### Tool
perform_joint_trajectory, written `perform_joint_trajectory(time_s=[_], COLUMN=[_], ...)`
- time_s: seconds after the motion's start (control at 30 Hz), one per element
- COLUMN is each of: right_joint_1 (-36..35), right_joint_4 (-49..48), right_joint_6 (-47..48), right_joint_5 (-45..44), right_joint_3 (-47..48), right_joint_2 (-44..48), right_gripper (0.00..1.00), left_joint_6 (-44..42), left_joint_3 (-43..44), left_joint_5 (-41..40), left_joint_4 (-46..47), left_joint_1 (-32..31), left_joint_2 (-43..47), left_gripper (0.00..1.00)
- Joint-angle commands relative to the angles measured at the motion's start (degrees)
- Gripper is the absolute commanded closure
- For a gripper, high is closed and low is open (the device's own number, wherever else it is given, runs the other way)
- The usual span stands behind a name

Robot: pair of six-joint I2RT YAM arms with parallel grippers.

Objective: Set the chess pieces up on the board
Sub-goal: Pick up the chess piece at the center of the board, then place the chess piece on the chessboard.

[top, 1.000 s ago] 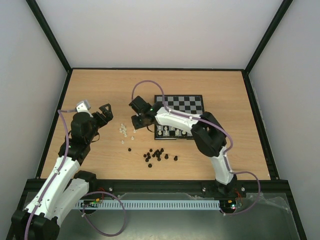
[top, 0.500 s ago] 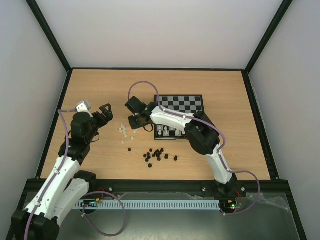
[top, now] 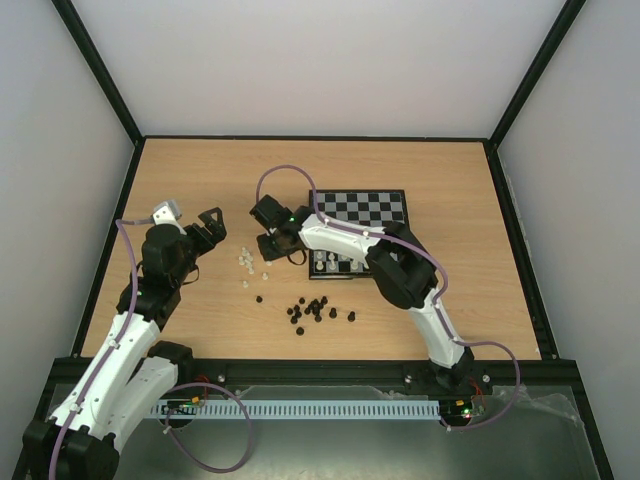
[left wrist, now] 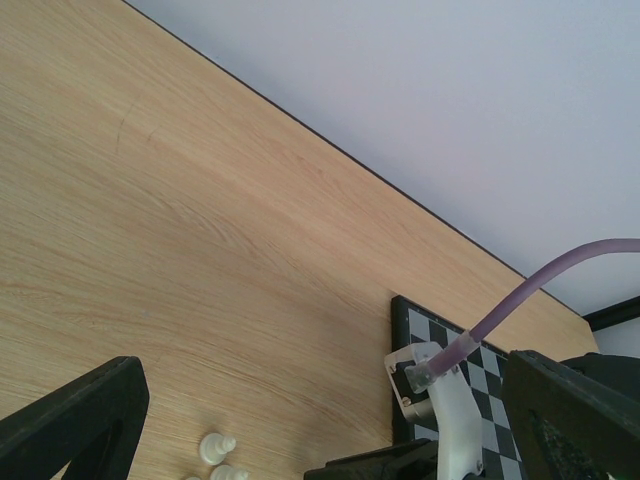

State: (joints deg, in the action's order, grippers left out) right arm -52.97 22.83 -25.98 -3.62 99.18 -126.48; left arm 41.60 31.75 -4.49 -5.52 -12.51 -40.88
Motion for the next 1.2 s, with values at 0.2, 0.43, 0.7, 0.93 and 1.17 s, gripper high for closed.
perform_joint_trajectory(time_s=[0.2, 0.43, 0.7, 0.93, 1.17], right_joint_1=[-0.8, -0.8, -0.8, -0.8, 0.4], right_joint_4=[2.9, 3.2, 3.4, 3.7, 5.1], right_joint_6=[0.0, -0.2, -0.1, 0.1, -0.5], right_joint_5=[0.8, 0.4, -1.7, -5.9, -11.5], right_joint_3=[1.5, 1.9, 1.4, -4.2, -15.1], right_joint_2=[-2.5, -2.7, 0.4, 10.4, 23.9], right_gripper=[0.8, 0.87, 0.9, 0.91, 0.89], left_joint_6=[-0.3, -0.2, -0.3, -0.2, -0.2], left_joint_3=[-0.1, -0.1, 0.0, -0.1, -0.1], left_joint_5=[0.4, 0.4, 0.3, 0.3, 0.3], left_joint_4=[-0.3, -0.4, -0.5, -0.5, -0.4], left_joint_1=[-0.1, -0.1, -0.1, 0.0, -0.1], left_joint_2=[1.0, 1.2, 1.2, 1.3, 1.3], left_gripper=[0.0, 0.0, 0.0, 0.0, 0.0])
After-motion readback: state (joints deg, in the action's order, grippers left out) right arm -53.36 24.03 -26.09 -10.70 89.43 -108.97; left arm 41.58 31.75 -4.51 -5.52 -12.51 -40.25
